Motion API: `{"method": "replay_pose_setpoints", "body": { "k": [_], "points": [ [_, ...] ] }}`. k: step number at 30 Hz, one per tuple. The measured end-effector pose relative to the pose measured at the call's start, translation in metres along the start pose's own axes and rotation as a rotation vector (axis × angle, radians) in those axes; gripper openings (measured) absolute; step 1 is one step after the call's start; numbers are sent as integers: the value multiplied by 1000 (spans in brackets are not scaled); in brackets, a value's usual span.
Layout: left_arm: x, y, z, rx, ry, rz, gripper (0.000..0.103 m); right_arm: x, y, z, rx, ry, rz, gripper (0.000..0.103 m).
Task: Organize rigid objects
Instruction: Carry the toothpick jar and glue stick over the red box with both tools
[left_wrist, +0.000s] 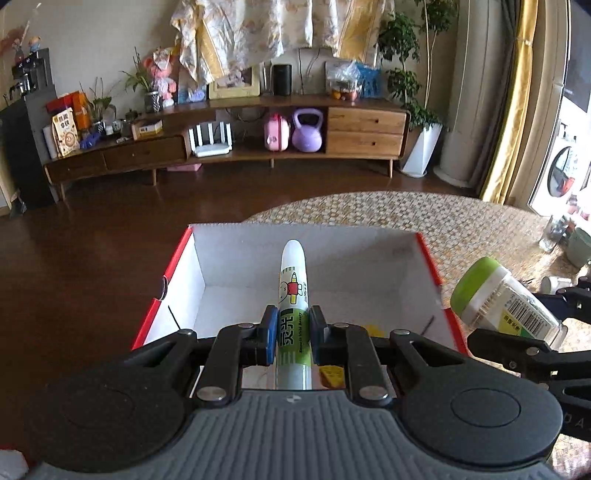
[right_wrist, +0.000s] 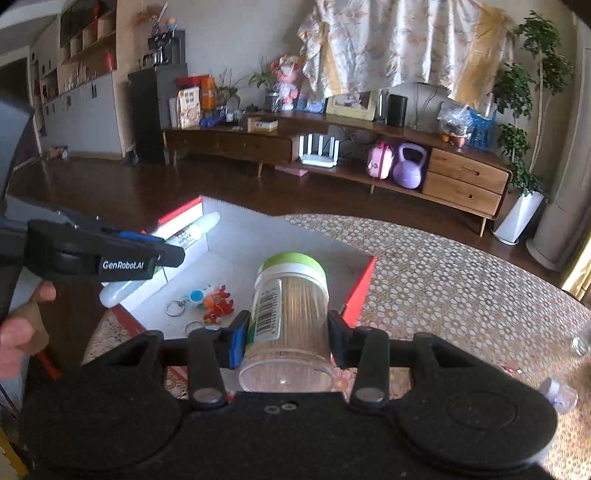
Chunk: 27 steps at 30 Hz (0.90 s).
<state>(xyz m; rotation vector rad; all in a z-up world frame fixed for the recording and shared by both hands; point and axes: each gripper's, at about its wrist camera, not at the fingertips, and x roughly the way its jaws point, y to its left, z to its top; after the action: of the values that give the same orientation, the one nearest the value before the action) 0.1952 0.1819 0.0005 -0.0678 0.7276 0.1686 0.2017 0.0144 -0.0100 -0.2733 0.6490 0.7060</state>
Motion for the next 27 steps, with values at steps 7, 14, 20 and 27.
{"method": "replay_pose_setpoints", "body": {
  "k": [7,14,20,27],
  "points": [
    [42,13,9,25,59,19,17,53,9,12,-31,67,-12,42],
    [85,21,14,46,120,53,17,96,23,22,-73,148,22,42],
    [111,26,16,48,190,31,17,119,37,23,-120,222,45,42],
    [133,26,13,42,292,36,18,134,48,21,-144,288,62,42]
  ]
}}
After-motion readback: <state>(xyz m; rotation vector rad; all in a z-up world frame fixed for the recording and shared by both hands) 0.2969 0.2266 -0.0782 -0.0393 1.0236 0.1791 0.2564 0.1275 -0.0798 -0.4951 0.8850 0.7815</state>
